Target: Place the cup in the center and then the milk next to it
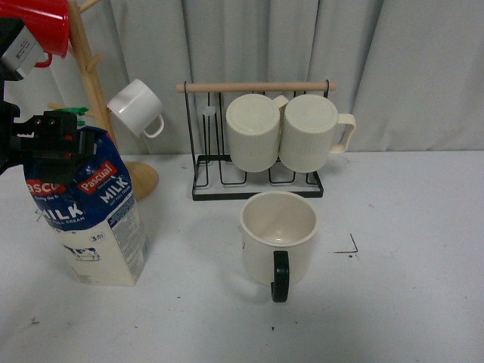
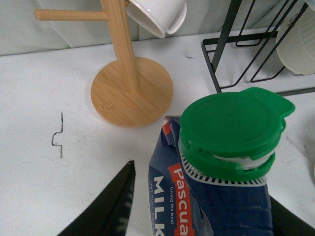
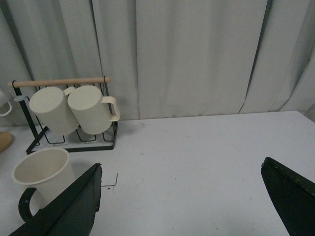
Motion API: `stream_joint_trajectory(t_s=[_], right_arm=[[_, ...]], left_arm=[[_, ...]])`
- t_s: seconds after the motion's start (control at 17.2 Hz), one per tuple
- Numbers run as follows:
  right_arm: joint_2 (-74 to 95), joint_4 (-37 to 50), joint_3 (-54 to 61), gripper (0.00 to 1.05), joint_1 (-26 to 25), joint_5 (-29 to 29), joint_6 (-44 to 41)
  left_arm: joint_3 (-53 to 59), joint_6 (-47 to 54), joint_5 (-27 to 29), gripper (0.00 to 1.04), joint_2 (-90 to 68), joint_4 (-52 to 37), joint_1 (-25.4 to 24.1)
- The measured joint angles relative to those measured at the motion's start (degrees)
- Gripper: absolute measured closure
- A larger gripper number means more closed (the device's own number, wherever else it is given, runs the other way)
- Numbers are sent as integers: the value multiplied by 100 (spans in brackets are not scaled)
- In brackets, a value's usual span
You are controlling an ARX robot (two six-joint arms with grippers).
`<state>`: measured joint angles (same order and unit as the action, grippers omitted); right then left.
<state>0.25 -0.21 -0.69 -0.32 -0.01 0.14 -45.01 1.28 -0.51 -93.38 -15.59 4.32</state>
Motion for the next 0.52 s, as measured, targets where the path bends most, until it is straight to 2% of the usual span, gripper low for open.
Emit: stream_joint_trajectory(t_s=[0.17, 0.29, 0.52], right_arm=[[0, 0, 0, 6, 0, 0, 0], [0, 0, 0, 6, 0, -2, 0], [0, 0, 0, 6, 0, -2, 0]], left_arm=[[0, -74, -4, 76, 0, 0, 42], [-4, -125, 26, 98, 4, 7, 155], [-26, -151, 234, 101, 103, 160, 398]])
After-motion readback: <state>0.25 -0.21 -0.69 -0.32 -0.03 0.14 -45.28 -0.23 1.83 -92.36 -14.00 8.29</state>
